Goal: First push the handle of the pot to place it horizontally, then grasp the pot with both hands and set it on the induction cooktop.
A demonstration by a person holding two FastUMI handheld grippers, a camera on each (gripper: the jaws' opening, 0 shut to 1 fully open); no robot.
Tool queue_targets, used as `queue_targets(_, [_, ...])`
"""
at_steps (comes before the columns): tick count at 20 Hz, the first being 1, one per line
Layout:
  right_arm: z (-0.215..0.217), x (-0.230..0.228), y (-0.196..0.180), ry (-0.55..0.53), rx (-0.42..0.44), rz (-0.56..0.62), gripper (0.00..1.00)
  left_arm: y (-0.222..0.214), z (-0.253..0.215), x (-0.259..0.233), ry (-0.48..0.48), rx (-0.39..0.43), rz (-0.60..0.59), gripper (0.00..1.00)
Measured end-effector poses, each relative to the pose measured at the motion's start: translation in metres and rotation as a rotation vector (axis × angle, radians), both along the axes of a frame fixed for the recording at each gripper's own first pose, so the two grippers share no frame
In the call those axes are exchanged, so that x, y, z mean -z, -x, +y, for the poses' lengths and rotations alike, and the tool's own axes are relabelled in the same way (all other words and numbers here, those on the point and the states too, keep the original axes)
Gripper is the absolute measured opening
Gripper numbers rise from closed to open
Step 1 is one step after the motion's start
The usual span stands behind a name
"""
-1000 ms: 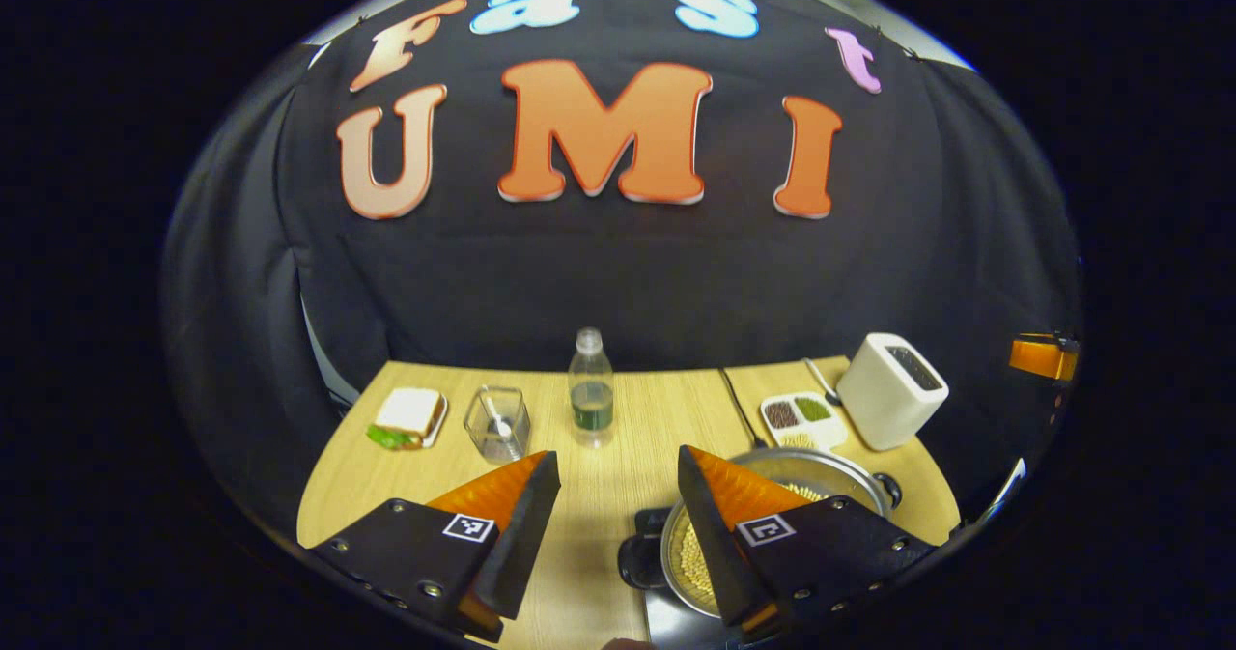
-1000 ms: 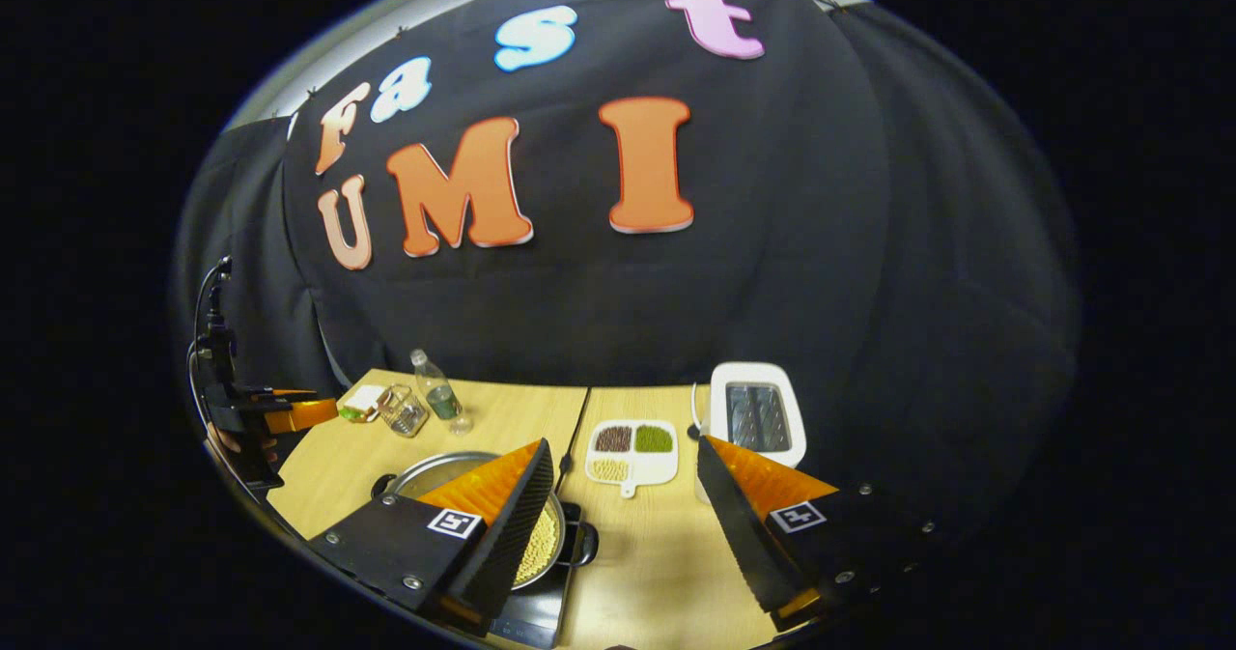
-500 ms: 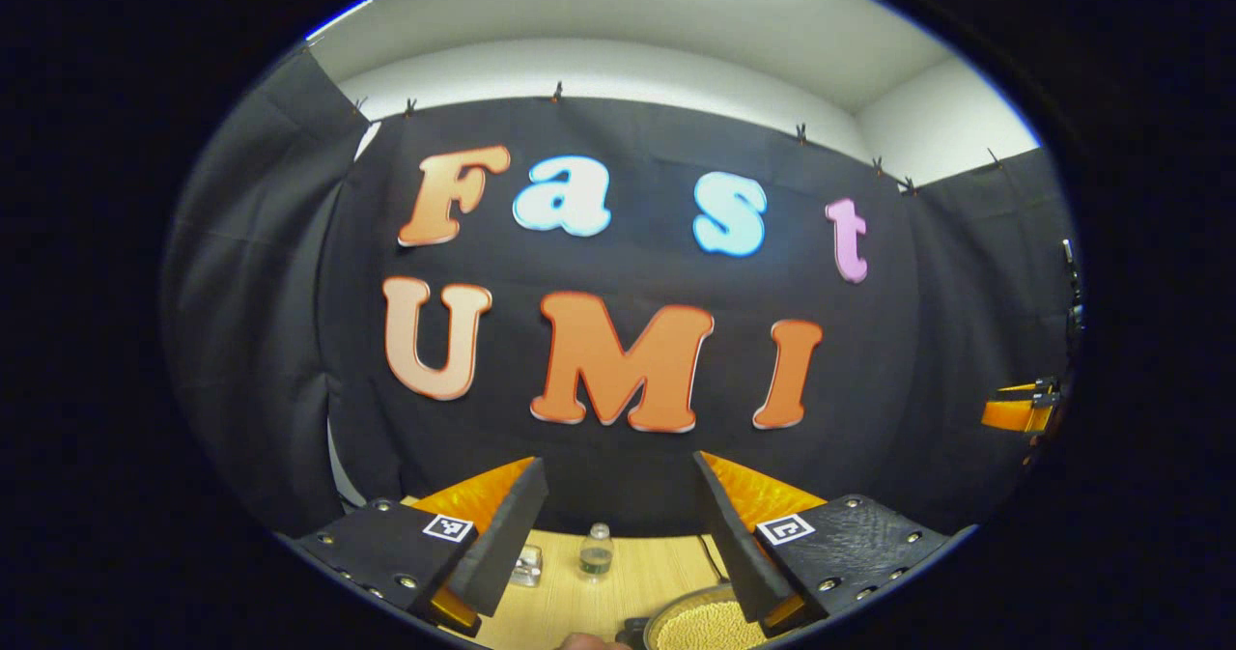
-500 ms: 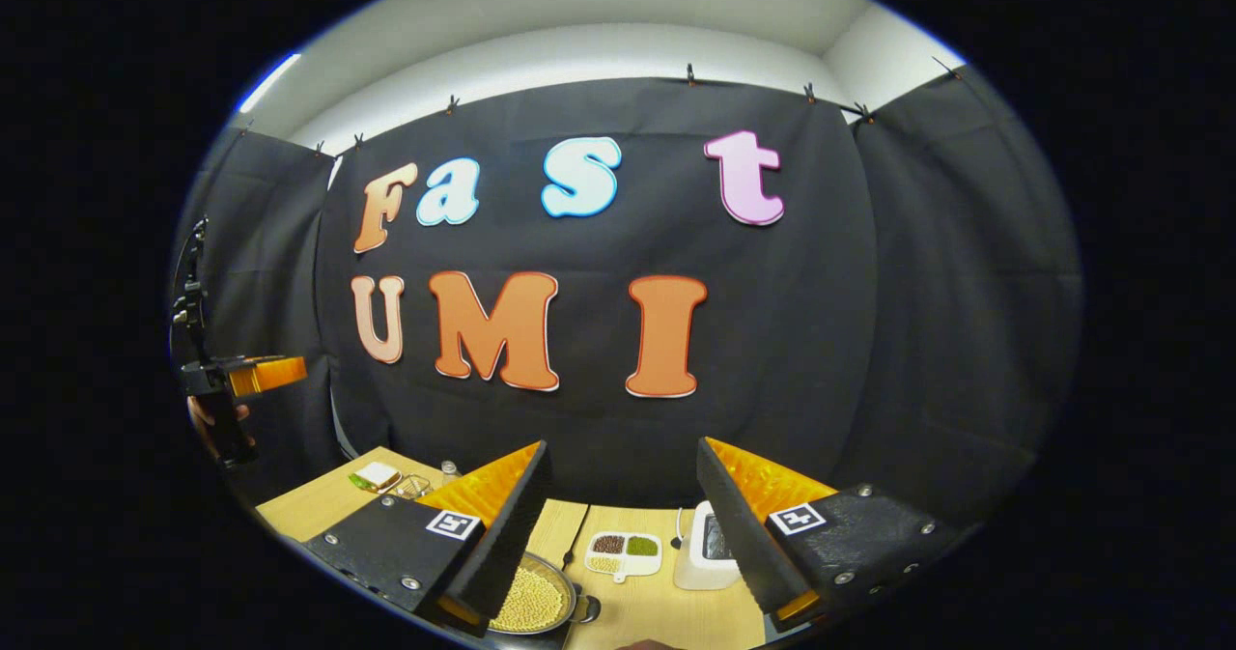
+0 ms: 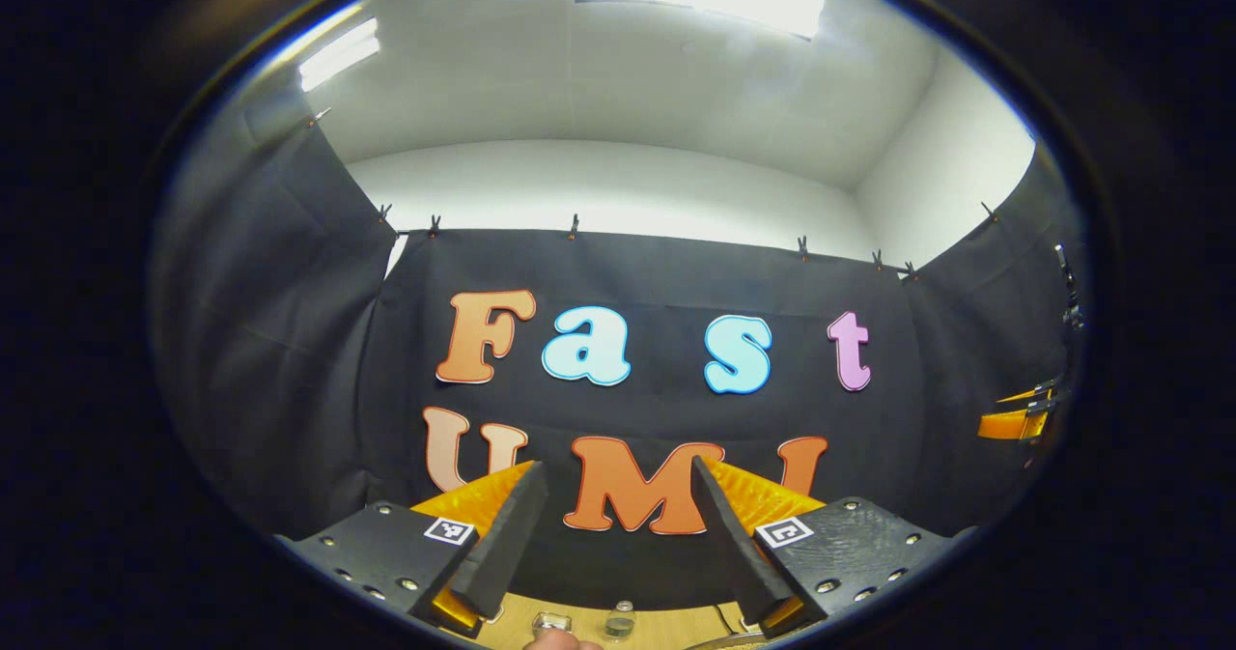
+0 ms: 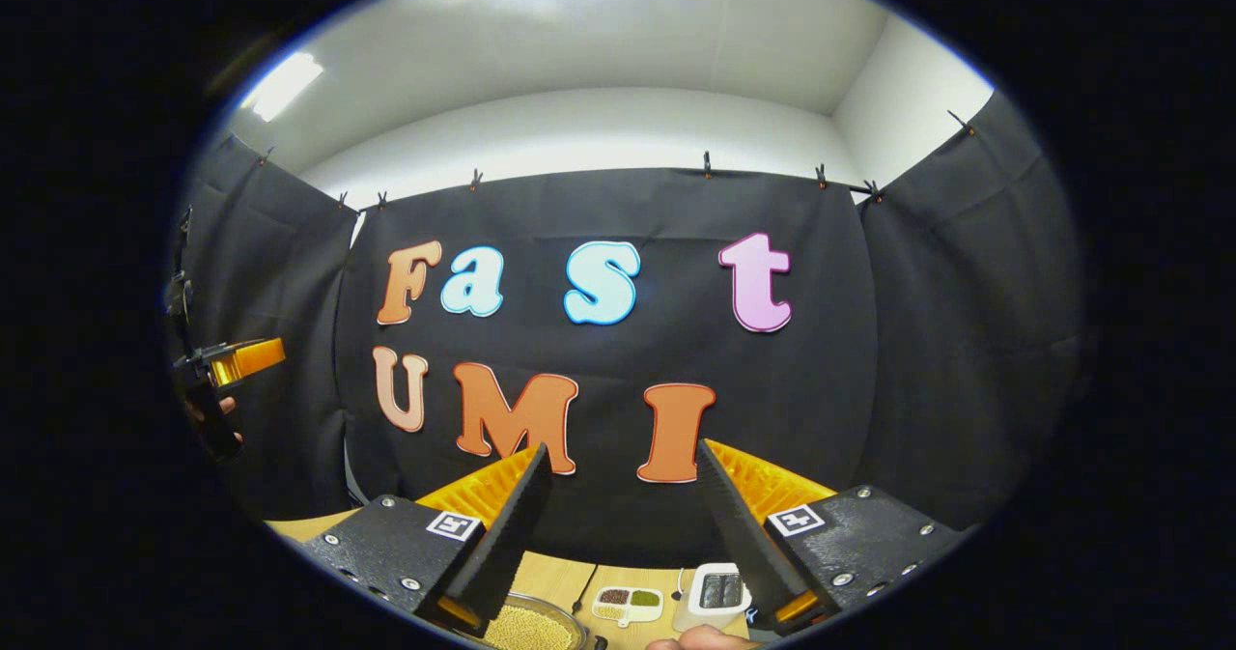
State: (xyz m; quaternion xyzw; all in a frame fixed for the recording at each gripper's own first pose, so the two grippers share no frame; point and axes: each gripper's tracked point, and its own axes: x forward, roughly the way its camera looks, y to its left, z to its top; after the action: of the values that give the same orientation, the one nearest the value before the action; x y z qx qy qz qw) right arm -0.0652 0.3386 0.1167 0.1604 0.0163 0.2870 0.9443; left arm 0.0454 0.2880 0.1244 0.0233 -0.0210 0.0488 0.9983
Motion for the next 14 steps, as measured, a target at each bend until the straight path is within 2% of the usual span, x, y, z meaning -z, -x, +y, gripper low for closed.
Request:
queue_targets(3, [-0.01, -0.016, 0.001, -0.016, 0.03, -0.019, 0.93, -0.001, 0.004, -0.012, 0.025, -0.029, -0.043, 0.88])
queue_targets(4, [-0.011, -0.023, 0.002, -0.022, 0.036, -0.026, 0.97, 0.0, 0.003, -0.014, 0.028, -0.032, -0.051, 0.88])
queue_targets(5, [-0.011, -0.029, 0.003, -0.027, 0.047, -0.032, 0.93, -0.002, 0.001, -0.015, 0.031, -0.025, -0.056, 0.88])
queue_targets(9, [-0.005, -0.052, 0.011, -0.021, 0.073, -0.057, 0.93, 0.0, 0.004, -0.019, 0.022, 0.003, -0.052, 0.87])
queue_targets(10, [-0.003, -0.057, 0.015, -0.019, 0.071, -0.065, 0.88, 0.001, 0.003, -0.022, 0.031, 0.016, -0.053, 0.87])
queue_targets(11, [-0.001, -0.062, 0.019, -0.02, 0.069, -0.069, 0.88, 0.0, 0.003, -0.023, 0.035, 0.027, -0.055, 0.87])
queue_targets(12, [0.001, -0.066, 0.02, -0.021, 0.07, -0.07, 0.93, 0.0, 0.004, -0.025, 0.031, 0.036, -0.059, 0.89])
queue_targets(13, [0.005, -0.066, 0.022, -0.024, 0.072, -0.068, 0.93, -0.001, 0.005, -0.027, 0.024, 0.042, -0.067, 0.87])
queue_targets(14, [0.007, -0.068, 0.025, -0.025, 0.072, -0.071, 0.93, 0.0, 0.005, -0.03, 0.019, 0.049, -0.074, 0.89])
